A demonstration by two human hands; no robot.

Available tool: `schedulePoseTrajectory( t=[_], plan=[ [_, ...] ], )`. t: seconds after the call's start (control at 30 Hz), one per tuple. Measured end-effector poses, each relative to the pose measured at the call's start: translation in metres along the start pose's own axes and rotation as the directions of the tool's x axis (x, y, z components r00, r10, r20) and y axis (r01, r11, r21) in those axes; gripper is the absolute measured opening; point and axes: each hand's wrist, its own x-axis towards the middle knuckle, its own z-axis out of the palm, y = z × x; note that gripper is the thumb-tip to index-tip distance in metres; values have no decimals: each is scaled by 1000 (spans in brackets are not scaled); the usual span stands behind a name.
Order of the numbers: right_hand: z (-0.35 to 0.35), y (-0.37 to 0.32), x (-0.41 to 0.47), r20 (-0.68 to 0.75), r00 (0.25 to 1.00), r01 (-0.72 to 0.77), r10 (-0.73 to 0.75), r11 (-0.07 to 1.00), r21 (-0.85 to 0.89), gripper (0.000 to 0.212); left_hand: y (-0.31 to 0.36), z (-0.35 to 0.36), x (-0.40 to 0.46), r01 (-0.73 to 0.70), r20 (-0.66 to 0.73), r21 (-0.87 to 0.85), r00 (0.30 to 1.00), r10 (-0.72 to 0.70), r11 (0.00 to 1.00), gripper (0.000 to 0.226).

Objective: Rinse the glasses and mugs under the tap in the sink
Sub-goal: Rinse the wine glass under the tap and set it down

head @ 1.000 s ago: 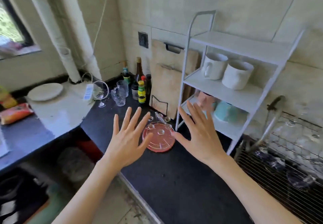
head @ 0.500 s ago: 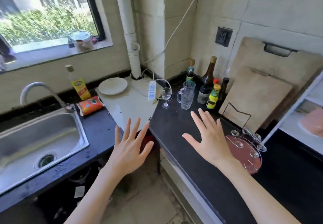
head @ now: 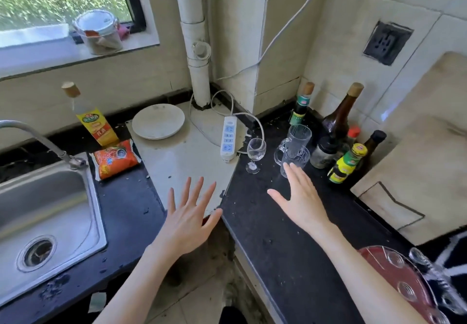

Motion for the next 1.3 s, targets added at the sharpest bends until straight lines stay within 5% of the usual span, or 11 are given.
schedulePoseTrajectory(
  t=[0.37, 0.63, 0.77, 0.93, 1.07, 1.3],
  plan=[
    [58, -1, 153, 193, 955, -290, 224, 839, 460, 106, -38, -21, 81, 143, 77, -16, 987, -141, 990, 84],
    [76, -2, 169, 45, 965, -244, 258, 826, 508, 61, -68, -30, 97, 158, 36, -8, 987, -158, 987, 84],
    [78, -2, 175, 42, 967, -242, 252, 847, 474, 58, -72, -23, 92, 168, 51, -39, 985, -166, 985, 84],
    [68, -35, 159, -15, 997, -56, 69, 900, 432, 53, -86, -27, 73, 207, 27, -68, 978, -206, 976, 78],
    [61, -96, 151, 126, 980, 63, -152, 844, 532, 63, -108, -31, 44, 251, -27, -133, 966, -256, 959, 79],
    [76, -240, 116, 401, 741, 194, -539, 743, 640, 56, -163, -52, -23, 149, -284, -503, 902, -326, 851, 56]
  ],
)
